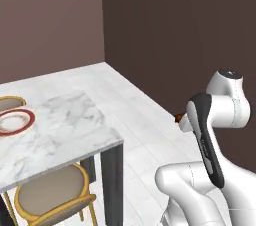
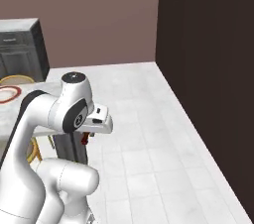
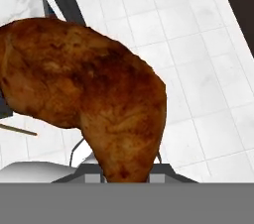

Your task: Take the chicken drumsticks from the pan and place one on each plate on the dining counter.

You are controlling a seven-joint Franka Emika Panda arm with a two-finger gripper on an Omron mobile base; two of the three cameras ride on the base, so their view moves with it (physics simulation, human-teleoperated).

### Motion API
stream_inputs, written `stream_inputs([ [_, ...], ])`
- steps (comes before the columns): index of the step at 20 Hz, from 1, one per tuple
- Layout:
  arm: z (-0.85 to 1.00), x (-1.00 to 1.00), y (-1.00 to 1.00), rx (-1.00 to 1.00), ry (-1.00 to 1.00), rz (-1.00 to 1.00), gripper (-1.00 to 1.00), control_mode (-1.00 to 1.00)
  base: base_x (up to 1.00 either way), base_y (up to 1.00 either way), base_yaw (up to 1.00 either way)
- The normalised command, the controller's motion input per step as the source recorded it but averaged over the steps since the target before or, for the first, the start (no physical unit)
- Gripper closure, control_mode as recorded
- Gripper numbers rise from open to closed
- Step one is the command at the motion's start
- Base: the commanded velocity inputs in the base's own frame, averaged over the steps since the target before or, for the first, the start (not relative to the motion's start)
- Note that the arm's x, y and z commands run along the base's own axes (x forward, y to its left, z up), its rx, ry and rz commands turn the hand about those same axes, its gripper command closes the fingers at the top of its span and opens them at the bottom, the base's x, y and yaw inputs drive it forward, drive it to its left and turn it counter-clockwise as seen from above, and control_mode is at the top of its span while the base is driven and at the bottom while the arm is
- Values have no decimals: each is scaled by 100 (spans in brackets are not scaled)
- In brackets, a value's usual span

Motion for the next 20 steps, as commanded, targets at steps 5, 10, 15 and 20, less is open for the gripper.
stream_inputs([
  [5, 0, 0, 0, 0, 0, 0, 100, 100, 85, -61, 4],
  [10, 0, 0, 0, 0, 0, 0, 100, 100, 100, -35, 23],
  [15, 0, 0, 0, 0, 0, 0, 100, 100, 100, -22, 26],
  [20, 0, 0, 0, 0, 0, 0, 100, 100, 100, -8, 27],
])
